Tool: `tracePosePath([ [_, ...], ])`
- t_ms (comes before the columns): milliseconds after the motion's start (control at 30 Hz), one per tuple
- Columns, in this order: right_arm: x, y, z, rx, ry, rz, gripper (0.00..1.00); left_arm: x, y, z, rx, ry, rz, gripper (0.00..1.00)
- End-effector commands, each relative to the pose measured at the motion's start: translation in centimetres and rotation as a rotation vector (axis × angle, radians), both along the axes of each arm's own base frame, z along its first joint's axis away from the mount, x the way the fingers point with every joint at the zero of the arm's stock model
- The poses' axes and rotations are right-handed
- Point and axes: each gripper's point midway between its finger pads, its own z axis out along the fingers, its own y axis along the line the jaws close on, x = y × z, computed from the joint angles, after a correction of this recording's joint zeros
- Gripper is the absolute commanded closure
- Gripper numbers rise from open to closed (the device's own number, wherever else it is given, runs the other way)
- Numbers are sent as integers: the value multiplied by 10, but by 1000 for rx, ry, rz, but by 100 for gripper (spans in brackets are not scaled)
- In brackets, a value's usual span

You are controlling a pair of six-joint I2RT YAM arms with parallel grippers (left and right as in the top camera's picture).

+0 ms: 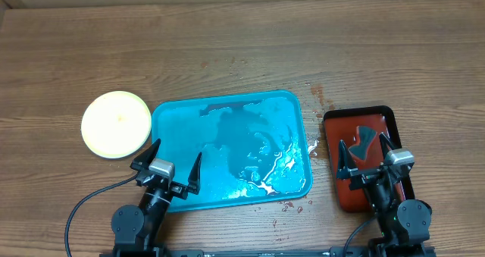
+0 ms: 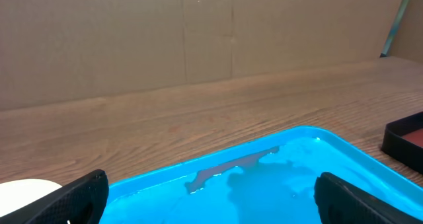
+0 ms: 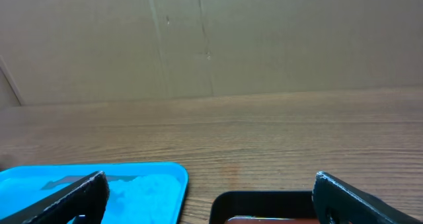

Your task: Clean dirty plates on tray and stack at the side

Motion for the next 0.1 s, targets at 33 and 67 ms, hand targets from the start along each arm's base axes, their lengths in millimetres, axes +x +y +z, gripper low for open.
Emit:
tracePosePath([
  [33,0,-1,-2,-3,-3,-9,0,-1,-2,0,-12,0,-11,0],
  [67,0,-1,-2,-3,-3,-9,0,-1,-2,0,-12,0,-11,0],
])
